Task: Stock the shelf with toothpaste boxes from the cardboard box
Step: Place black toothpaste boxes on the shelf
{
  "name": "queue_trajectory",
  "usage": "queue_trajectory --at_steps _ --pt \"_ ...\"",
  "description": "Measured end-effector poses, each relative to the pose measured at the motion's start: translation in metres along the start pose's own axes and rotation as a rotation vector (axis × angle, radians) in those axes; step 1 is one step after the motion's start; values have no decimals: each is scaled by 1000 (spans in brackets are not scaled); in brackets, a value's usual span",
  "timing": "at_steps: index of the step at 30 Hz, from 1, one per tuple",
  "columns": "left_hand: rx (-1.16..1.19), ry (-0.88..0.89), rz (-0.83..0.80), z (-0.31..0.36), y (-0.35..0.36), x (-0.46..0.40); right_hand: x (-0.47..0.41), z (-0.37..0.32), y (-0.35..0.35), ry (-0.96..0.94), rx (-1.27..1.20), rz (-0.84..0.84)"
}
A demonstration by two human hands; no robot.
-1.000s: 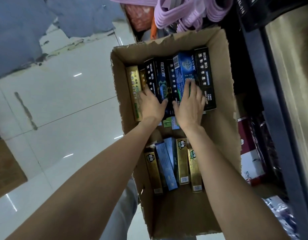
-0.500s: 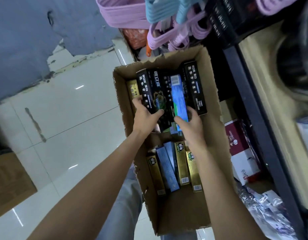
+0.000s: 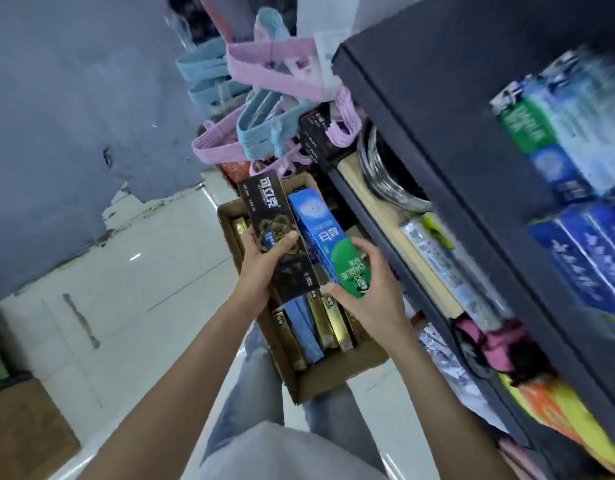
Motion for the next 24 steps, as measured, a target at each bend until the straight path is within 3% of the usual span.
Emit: queue_trajectory --at_steps 5,10,16,24 --pt "94 87 -38 53 21 28 39 -33 -49 -123 24 48" --pt "10 95 -154 87 52 42 51 -40 -101 -150 40 58" --pt "-54 42 -273 90 91 39 59 -48 -144 -19 -273 -145" --pt "-148 -18 -437 105 133 29 45 -66 -158 -20 -567 130"
Point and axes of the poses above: each hand's wrist, its own x-axis away from the middle knuckle, its own y-axis out of the palm, z = x × y, the point moved 8 cm from there along -x, towards the middle knuckle, and after that the axes turned 10 degrees about y, right-handed, at the moved point
